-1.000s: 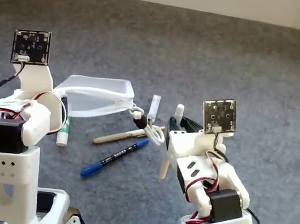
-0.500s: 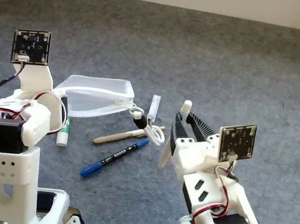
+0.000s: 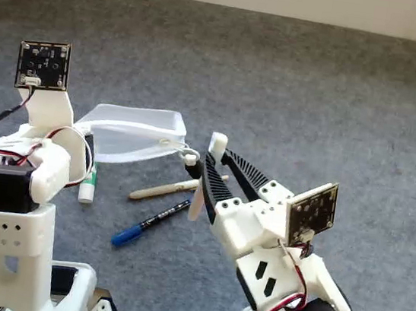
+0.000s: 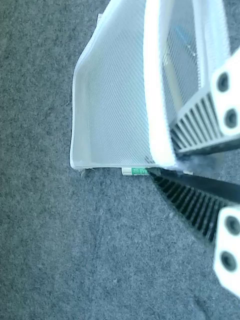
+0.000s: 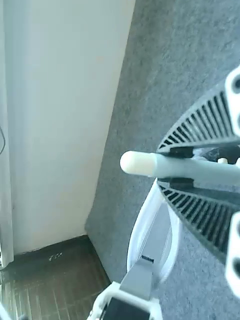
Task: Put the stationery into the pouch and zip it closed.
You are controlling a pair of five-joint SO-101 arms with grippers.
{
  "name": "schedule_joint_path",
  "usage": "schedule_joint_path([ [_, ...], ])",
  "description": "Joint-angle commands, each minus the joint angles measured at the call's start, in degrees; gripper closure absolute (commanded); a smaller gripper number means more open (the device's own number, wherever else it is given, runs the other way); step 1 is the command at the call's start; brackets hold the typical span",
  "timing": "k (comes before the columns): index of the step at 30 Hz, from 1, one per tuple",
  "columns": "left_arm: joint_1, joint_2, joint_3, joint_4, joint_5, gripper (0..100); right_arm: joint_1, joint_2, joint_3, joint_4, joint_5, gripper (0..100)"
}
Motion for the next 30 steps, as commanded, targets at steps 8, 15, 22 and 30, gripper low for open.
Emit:
schedule_joint_path([
  [8,1.36,-0.04,-3.56,-0.44,0.53,99,-6.46,-0.40,-1.27,-15.25,-0.18,98.9],
  [15,1.36,-0.04,-3.21,-0.26,0.53,99,-9.01,-0.22,-0.84,-28.70,-0.18,98.9],
  [22,1.36,-0.04,-3.21,-0.18,0.62,99,-9.01,7.87,-0.66,-38.29,-0.18,99.0],
  [30,1.36,-0.04,-3.21,-0.09,0.62,99,-8.66,17.89,-0.66,-48.48,-0.18,99.2],
])
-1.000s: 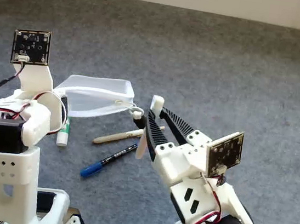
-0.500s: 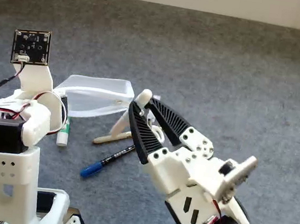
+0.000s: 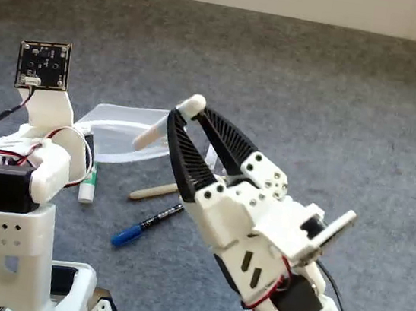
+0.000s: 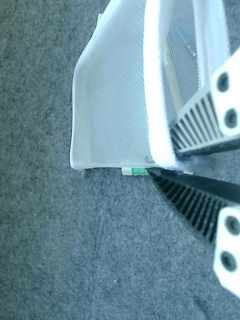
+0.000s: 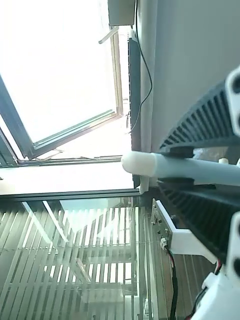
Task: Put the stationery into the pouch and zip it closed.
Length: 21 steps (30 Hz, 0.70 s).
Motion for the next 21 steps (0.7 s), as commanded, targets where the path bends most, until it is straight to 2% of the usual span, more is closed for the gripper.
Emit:
schedule_joint_path([
  [1,1.36,-0.04,-3.21,-0.09,0.62,99,-0.22,4.53,-0.66,-3.65,-0.18,99.2],
  [6,1.36,-0.04,-3.12,0.00,0.62,99,-0.22,7.96,-0.57,-3.56,0.18,99.2],
  [11,1.36,-0.04,-3.12,0.00,0.62,99,-0.66,9.19,1.45,-3.74,8.35,99.2],
  [21,1.36,-0.04,-3.12,0.00,0.62,99,-4.44,9.19,7.34,-3.74,17.93,99.3],
])
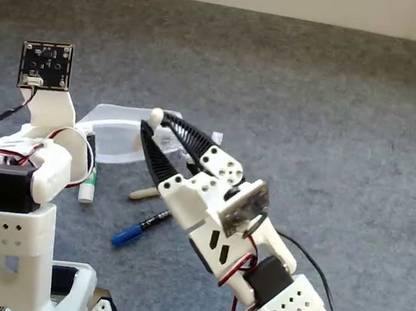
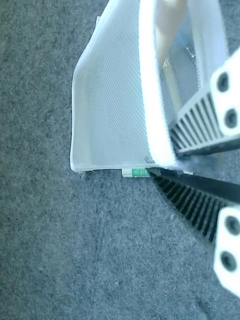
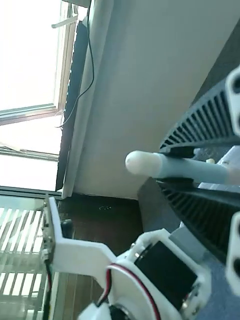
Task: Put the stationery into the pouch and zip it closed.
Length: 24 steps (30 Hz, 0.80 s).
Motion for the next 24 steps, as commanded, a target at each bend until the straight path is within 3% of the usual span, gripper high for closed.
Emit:
schedule_joint_path([
  [1,0.92,-0.04,-3.12,0.00,0.62,99,-2.07,0.22,-0.31,-1.71,4.13,99.3],
  [12,0.84,-0.04,-3.12,0.00,0.62,99,-3.21,0.22,0.22,-1.27,5.71,98.5],
  [16,0.84,-0.04,-3.12,0.00,0.62,99,-3.21,0.22,0.22,-1.01,5.63,90.8],
  [24,0.84,-0.04,-3.03,0.00,0.62,99,-3.12,-1.19,-3.65,12.70,-2.37,89.0],
])
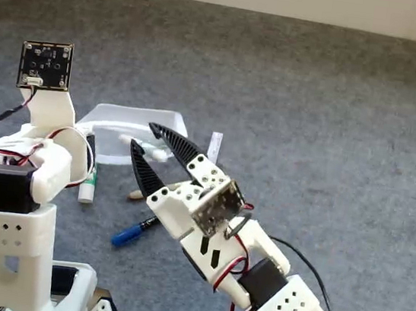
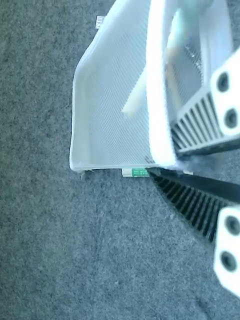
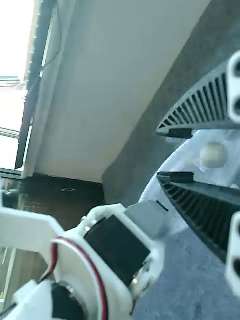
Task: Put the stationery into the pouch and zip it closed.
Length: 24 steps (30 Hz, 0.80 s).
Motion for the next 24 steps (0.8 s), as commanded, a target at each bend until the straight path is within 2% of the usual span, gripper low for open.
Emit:
schedule_joint_path([
  [1,0.84,-0.04,-3.03,0.00,0.62,99,-0.31,-2.15,-5.32,5.05,-1.76,89.0],
  [9,0.75,-0.04,-3.03,0.00,0.62,99,0.04,-11.56,-10.07,20.44,-1.85,89.0],
  [14,0.57,-0.04,-3.03,0.00,0.62,99,7.25,-12.79,-12.97,25.45,-6.59,88.8],
  [19,0.04,-0.40,-3.03,0.00,0.62,99,12.88,-12.79,-14.11,29.32,-6.95,88.7],
  [24,-4.70,-0.48,-3.56,-0.18,0.62,99,16.40,-12.70,-14.11,31.69,-7.03,88.7],
])
